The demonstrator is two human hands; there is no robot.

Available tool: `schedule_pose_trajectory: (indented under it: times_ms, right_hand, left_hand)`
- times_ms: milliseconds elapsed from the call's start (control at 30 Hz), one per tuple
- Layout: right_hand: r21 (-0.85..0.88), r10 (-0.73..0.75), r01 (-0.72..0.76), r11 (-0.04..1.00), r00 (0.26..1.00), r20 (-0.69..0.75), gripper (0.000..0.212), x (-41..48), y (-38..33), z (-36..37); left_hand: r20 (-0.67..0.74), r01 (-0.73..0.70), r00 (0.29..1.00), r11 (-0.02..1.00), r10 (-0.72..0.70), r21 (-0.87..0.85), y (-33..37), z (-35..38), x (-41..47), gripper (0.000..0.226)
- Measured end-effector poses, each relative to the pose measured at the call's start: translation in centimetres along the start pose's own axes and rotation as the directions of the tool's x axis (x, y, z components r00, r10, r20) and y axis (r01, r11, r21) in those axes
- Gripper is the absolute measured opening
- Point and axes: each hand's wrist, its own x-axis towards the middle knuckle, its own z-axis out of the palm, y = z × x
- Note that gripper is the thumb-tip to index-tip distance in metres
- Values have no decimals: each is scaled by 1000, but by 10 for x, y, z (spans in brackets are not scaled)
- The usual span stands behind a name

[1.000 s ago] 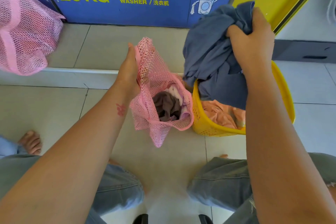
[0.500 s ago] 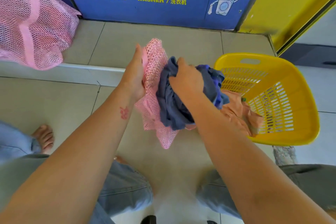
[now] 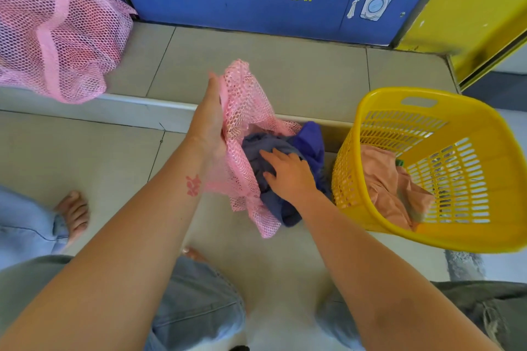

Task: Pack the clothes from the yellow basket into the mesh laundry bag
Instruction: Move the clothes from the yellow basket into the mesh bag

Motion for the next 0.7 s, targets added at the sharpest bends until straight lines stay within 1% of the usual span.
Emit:
schedule_pose_trajectory:
  times_ms: [67,100,133,167,200,233,267,300,333,400,467,533,567,633,700]
  right_hand:
    - [73,36,-26,997,989,-147,50,-3,3,-4]
    - [69,84,-69,995,965,-248,50,-5,5,-5]
    - [70,159,-143,987,928,-338,57,-7,7,-5]
    - [99,259,-240,966,885,-386,72,-8,10,-5]
    - [140,370,-342,929,856,-361,91,-8,12,-4]
    - [177,463,-429,886,843,-275,110,-8,13,-2]
    - [199,524,-492,847,834,-170,124,-6,14,1]
    - [207,552,-528,824,830,-82,132,-5,14,5]
    - [206,556,-539,817,831,-29,135,-3,14,9]
    - [200,539,-527,826,842,-6,132,-1,12,17]
    - [207,560,-546,812,829,-8,122,0,13,21]
    - [231,604,-595,770,796,36,104,1,18,21]
    - [235,605,-600,765,794,59,92,1,21,18]
    - [254,586,-579,775,809,57,69,1,24,9]
    - [323,560,-532,783,828,8,58,2,22,-7]
  left_hand:
    - [-37,-12,999,999,10,-39,0,-6,2,61]
    - [-48,-20,999,999,18,-42,0,-8,3,63]
    - [-57,-26,998,999,24,-38,0,-9,3,65]
    - [-64,-26,998,999,24,-31,-1,-10,3,67]
    - [-69,-25,997,999,23,-23,-1,-9,3,67]
    - [-75,-24,997,1000,22,-18,-2,-9,3,68]
    - [-81,-23,997,1000,22,-14,-2,-8,3,68]
    - [-81,-24,996,1000,24,-9,-3,-8,4,68]
    - [-81,-24,996,1000,24,-3,-3,-7,4,68]
    - [-78,-22,997,1000,21,-2,-3,-7,5,69]
    - [-67,-13,998,1000,13,3,-2,-8,5,70]
    - [-67,-13,998,1000,14,13,-2,-9,4,70]
    - [-69,-16,997,1000,17,19,-2,-10,5,69]
    - [-63,-15,998,999,18,45,-3,-11,6,68]
    - [-61,4,998,997,1,80,-5,-12,7,67]
